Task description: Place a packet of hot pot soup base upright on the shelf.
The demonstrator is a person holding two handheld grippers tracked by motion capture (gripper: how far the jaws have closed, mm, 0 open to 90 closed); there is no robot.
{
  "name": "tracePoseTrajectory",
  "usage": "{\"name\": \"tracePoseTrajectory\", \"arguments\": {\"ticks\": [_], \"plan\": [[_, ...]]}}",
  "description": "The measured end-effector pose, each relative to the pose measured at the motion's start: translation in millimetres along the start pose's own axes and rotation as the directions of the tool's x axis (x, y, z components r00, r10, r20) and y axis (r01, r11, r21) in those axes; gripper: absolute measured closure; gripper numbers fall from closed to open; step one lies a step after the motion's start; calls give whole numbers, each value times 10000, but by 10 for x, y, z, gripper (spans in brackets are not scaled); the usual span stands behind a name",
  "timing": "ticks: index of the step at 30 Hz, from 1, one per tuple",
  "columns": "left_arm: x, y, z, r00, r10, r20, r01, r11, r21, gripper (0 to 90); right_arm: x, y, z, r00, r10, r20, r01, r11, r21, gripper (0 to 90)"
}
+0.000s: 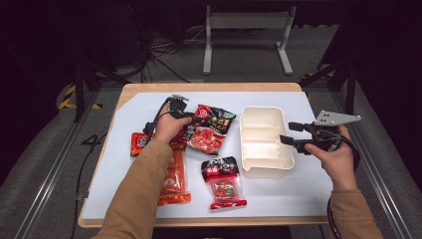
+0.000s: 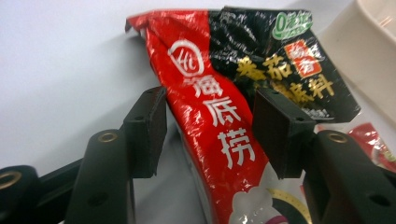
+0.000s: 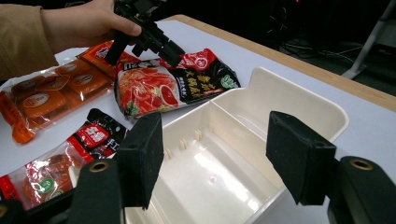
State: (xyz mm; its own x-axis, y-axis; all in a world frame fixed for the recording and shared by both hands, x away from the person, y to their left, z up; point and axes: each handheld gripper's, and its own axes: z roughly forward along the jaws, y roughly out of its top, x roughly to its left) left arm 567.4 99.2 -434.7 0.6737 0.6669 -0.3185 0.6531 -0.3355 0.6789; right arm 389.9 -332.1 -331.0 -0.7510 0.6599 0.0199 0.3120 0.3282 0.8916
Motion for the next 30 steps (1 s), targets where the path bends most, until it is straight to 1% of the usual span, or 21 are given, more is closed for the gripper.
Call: {"name": "tracePoseTrajectory", "arguments": {"ticks": [2, 4, 6, 7, 8, 9, 10, 11, 12, 13, 16, 19, 21, 23, 25, 27, 30], "plan": [[0, -11, 27, 9998, -97, 175, 93, 9997, 225, 509, 3, 0, -1, 10000, -5, 1, 5, 10000, -3, 368], [4, -18, 42, 9996, -212, 174, 205, 9991, 375, 522, 3, -2, 1, 10000, -3, -7, 3, 10000, 2, 367], [17, -30, 52, 9989, -427, 210, 418, 9982, 424, 546, 7, -2, 8, 10000, 18, -82, -18, 10000, -5, 364], [24, -35, 45, 9985, -521, 160, 515, 9980, 380, 573, 12, 0, 14, 9999, 5, -122, -5, 10000, -16, 363], [27, -35, 35, 9985, -547, 63, 543, 9976, 437, 616, 20, 4, 18, 9999, -36, -135, 36, 10000, 0, 359], [27, -35, 35, 9985, -547, 63, 543, 9976, 437, 663, 20, 4, 18, 9999, -36, -135, 36, 10000, 0, 359], [3, -25, 16, 9986, -467, -266, 481, 9974, 530, 709, 32, 12, 24, 9998, -66, -175, 65, 10000, -19, 355], [-5, -19, 9, 9986, -384, -374, 404, 9978, 530, 734, 34, 14, 23, 9998, -82, -161, 82, 10000, -18, 355], [-5, -19, 9, 9986, -384, -374, 404, 9978, 530, 756, 34, 14, 23, 9998, -82, -161, 82, 10000, -18, 355], [-22, -10, 1, 9982, -221, -557, 250, 9983, 520, 756, 35, 15, 24, 9998, -88, -170, 88, 10000, -25, 355], [-69, 5, -12, 9966, 27, -826, 22, 9983, 590, 834, 34, 12, 26, 9999, -98, -130, 98, 10000, 6, 355], [-100, 10, -15, 9947, 132, -1015, -73, 9983, 584, 863, 41, 12, 31, 9998, -124, -134, 124, 9999, 42, 356], [-112, 15, -20, 9943, 156, -1056, -97, 9984, 565, 883, 45, 11, 39, 9998, -126, -163, 127, 9999, 65, 359], [-115, 19, -23, 9943, 102, -1057, -45, 9985, 539, 891, 41, 7, 46, 9998, -147, -150, 148, 9998, 99, 363], [-128, 28, -33, 9937, -46, -1124, 99, 9988, 472, 893, 39, 4, 49, 9998, -138, -149, 140, 9998, 111, 364], [-141, 37, -47, 9941, -17, -1085, 63, 9991, 417, 896, 33, -2, 51, 9998, -105, -177, 108, 9998, 140, 370], [-175, 59, -92, 9951, -62, -991, 82, 9998, 200, 898, 23, -6, 48, 9998, -87, -166, 89, 9998, 155, 379]]}}
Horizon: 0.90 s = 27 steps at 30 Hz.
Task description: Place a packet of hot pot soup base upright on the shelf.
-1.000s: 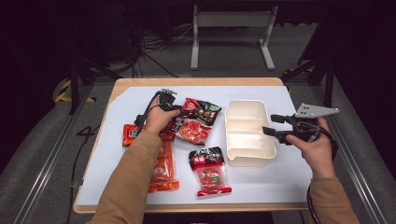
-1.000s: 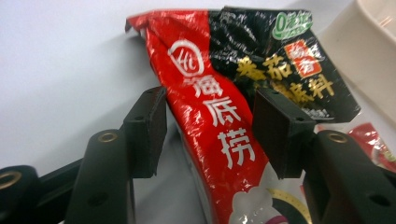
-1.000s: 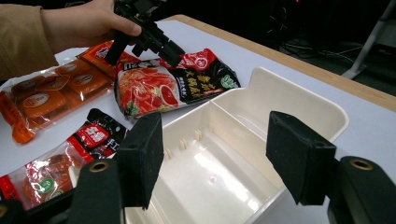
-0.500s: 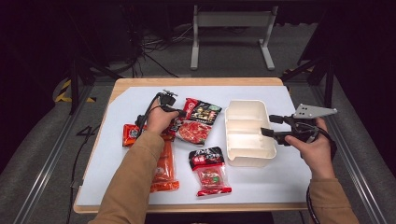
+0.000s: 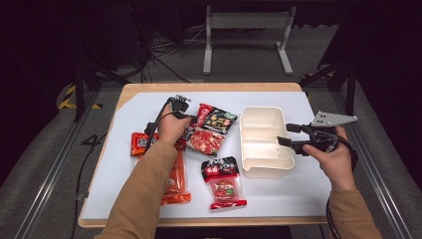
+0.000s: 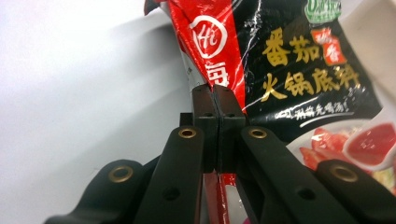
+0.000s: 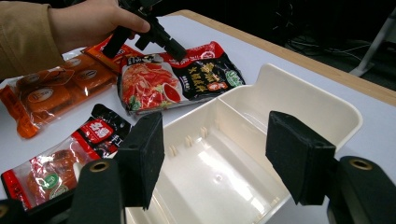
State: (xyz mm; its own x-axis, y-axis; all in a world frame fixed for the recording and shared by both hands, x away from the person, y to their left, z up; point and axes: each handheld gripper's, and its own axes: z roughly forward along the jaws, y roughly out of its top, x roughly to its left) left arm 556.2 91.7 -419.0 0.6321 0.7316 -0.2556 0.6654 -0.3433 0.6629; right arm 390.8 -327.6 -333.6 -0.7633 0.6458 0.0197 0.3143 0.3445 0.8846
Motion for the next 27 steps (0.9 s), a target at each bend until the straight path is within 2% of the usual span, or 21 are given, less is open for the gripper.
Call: {"name": "tracePoseTrajectory", "arguments": {"ticks": [5, 10, 15, 17, 21, 24, 26, 27], "plan": [[-70, 48, -140, 9999, -8, 157, 16, 9988, -492, 899, -4, -2, 1, 10000, 45, -10, -45, 10000, 43, 391], [-135, 88, -323, 9995, 178, 246, -151, 9944, -1049, 897, -2, 6, 9, 10000, 58, -22, -58, 10000, 33, 393], [-186, 102, -434, 9992, 331, 237, -297, 9909, -1317, 898, -5, 26, -5, 9999, 65, 97, -63, 9997, -242, 395], [-230, 114, -516, 9982, 495, 328, -436, 9862, -1600, 897, -11, 33, -16, 9999, 64, 141, -59, 9995, -306, 401], [-287, 124, -609, 9972, 667, 328, -597, 9819, -1800, 897, -17, 41, -23, 9998, 105, 180, -98, 9991, -400, 413], [-348, 133, -699, 9954, 897, 337, -809, 9752, -2059, 898, -12, 46, -21, 9998, 146, 161, -138, 9989, -449, 416], [-397, 134, -770, 9941, 1056, 245, -971, 9682, -2306, 897, -9, 51, -18, 9998, 146, 164, -138, 9988, -469, 422], [-435, 134, -823, 9927, 1198, 148, -1124, 9620, -2487, 897, -6, 57, -15, 9997, 174, 154, -166, 9985, -524, 424]]}}
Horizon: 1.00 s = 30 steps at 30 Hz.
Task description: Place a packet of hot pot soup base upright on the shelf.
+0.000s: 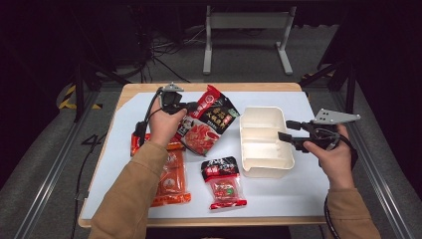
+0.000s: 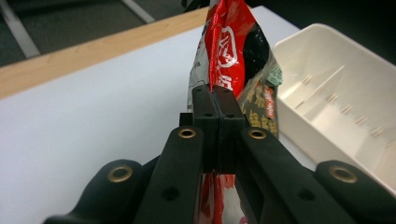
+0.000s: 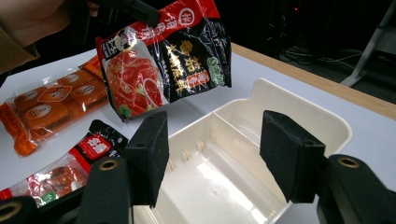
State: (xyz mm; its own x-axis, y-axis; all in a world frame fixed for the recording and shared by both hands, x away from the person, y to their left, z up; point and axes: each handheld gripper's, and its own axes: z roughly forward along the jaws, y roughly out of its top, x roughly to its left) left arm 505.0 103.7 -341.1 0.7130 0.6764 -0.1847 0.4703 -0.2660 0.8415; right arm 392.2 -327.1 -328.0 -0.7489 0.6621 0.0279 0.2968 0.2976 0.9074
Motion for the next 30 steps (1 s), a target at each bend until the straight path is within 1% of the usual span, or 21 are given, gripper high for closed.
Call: {"name": "tracePoseTrajectory", "arguments": {"ticks": [1, 2, 5, 6, 7, 8, 9, 10, 11, 12, 13, 16, 17, 19, 22, 23, 24, 25, 26, 28, 30], "plan": [[-20, 12, -33, 9999, 98, 44, -98, 9999, -58, 898, 3, 3, 1, 10000, 12, 0, -12, 10000, -12, 424], [-20, 12, -33, 9999, 98, 44, -98, 9999, -58, 898, 3, 3, 1, 10000, 12, 0, -12, 10000, -12, 424], [-102, 45, -157, 9996, 195, 192, -186, 9985, -506, 899, 13, 16, 6, 10000, 48, -4, -48, 10000, -74, 426], [-121, 54, -192, 9994, 287, 201, -274, 9975, -652, 898, 16, 20, 10, 10000, 70, -18, -70, 9999, -114, 426], [-145, 60, -224, 9992, 268, 309, -242, 9963, -822, 899, 20, 24, 15, 9999, 94, -40, -95, 9998, -145, 427], [-164, 65, -261, 9989, 350, 326, -317, 9948, -969, 898, 24, 29, 22, 9999, 106, -66, -107, 9998, -158, 428], [-200, 70, -315, 9984, 363, 433, -312, 9931, -1131, 897, 28, 34, 31, 9999, 134, -98, -136, 9997, -192, 429], [-200, 70, -315, 9984, 363, 433, -312, 9931, -1131, 897, 28, 34, 31, 9999, 134, -98, -136, 9997, -192, 429], [-221, 73, -341, 9983, 405, 429, -353, 9926, -1161, 897, 32, 48, 46, 9995, 241, -199, -246, 9994, -231, 429], [-252, 74, -379, 9979, 513, 407, -457, 9908, -1270, 897, 33, 56, 54, 9992, 307, -256, -314, 9991, -276, 429], [-276, 76, -406, 9973, 593, 427, -531, 9895, -1348, 897, 47, 87, 78, 9983, 411, -423, -427, 9984, -369, 428], [-332, 81, -488, 9960, 774, 439, -697, 9854, -1554, 897, 69, 123, 117, 9979, 424, -493, -441, 9984, -344, 423], [-345, 80, -516, 9956, 814, 465, -726, 9834, -1663, 897, 69, 123, 117, 9979, 424, -493, -441, 9984, -344, 423], [-378, 69, -576, 9959, 704, 562, -589, 9810, -1851, 897, 85, 157, 151, 9975, 392, -585, -409, 9987, -290, 423], [-424, 48, -667, 9947, 772, 681, -619, 9772, -2031, 897, 109, 210, 188, 9964, 439, -728, -464, 9984, -335, 422], [-438, 41, -694, 9941, 831, 690, -672, 9761, -2068, 897, 123, 238, 206, 9954, 456, -844, -490, 9980, -388, 422], [-464, 27, -729, 9943, 843, 646, -681, 9729, -2211, 897, 133, 258, 216, 9948, 462, -909, -500, 9979, -400, 422], [-480, 17, -757, 9931, 958, 677, -777, 9695, -2327, 897, 145, 284, 229, 9938, 469, -1009, -516, 9977, -443, 420], [-480, 17, -757, 9931, 958, 677, -777, 9695, -2327, 898, 145, 284, 229, 9938, 469, -1009, -516, 9977, -443, 420], [-527, -6, -816, 9917, 1047, 746, -830, 9646, -2501, 898, 168, 334, 251, 9912, 478, -1236, -544, 9972, -505, 411], [-564, -27, -866, 9897, 1164, 831, -914, 9617, -2585, 898, 193, 380, 267, 9893, 440, -1394, -519, 9972, -535, 405]]}}
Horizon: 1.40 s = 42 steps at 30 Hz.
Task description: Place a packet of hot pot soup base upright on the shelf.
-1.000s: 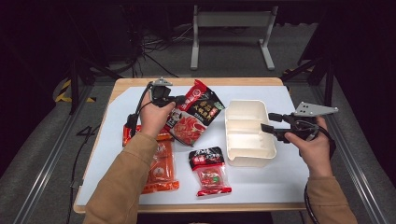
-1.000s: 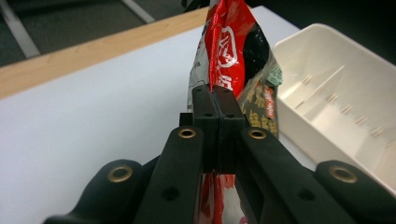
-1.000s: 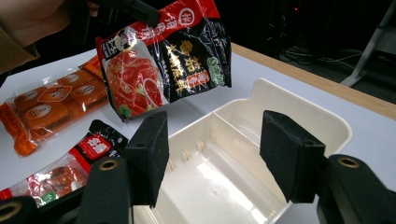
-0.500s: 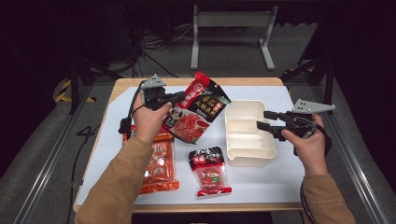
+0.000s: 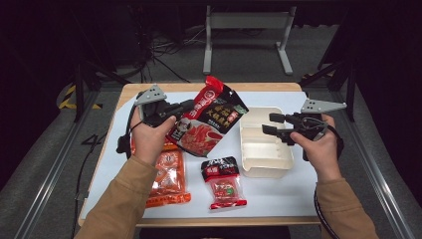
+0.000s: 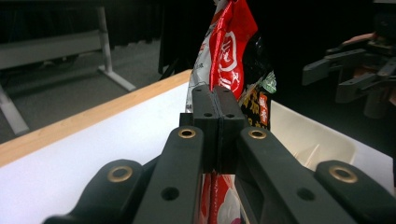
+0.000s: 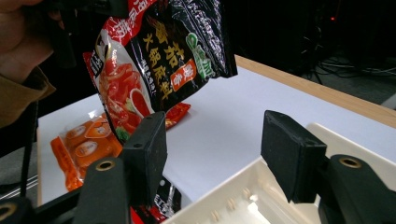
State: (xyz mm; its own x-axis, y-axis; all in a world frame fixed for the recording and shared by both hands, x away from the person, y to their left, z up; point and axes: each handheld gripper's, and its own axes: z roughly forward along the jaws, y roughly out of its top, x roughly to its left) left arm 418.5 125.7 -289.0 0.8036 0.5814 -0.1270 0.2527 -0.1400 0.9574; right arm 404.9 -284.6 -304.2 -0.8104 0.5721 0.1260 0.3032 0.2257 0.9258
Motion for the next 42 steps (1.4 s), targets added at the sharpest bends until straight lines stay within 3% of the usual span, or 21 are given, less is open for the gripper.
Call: {"name": "tracePoseTrajectory", "arguments": {"ticks": [2, 7, 13, 20, 26, 35, 42], "plan": [[-54, -18, -45, 9998, 33, 196, -32, 10000, -79, 898, 26, 38, 23, 9999, -50, -147, 49, 10000, -9, 398], [-170, -85, -122, 9991, 380, 195, -378, 9992, -117, 898, 84, 74, 80, 9988, -80, -485, 80, 10000, -2, 388], [-210, -182, -205, 9992, 231, 327, -217, 9989, -419, 898, 111, 49, 172, 9963, 85, -860, -89, 10000, -42, 354], [-254, -271, -261, 9988, 328, 376, -304, 9976, -626, 899, 159, 32, 282, 9935, 56, -1138, -61, 10000, -33, 349], [-254, -291, -250, 9984, 396, 404, -377, 9982, -472, 899, 208, -11, 406, 9909, 1, -1347, -4, 10000, -20, 339], [-297, -293, -235, 9971, 347, 677, -304, 9975, -637, 900, 220, -63, 544, 9857, 110, -1679, -95, 9999, 96, 348], [-348, -274, -251, 9955, 312, 892, -245, 9969, -752, 900, 265, -60, 623, 9789, 122, -2039, -119, 9999, 28, 411]]}}
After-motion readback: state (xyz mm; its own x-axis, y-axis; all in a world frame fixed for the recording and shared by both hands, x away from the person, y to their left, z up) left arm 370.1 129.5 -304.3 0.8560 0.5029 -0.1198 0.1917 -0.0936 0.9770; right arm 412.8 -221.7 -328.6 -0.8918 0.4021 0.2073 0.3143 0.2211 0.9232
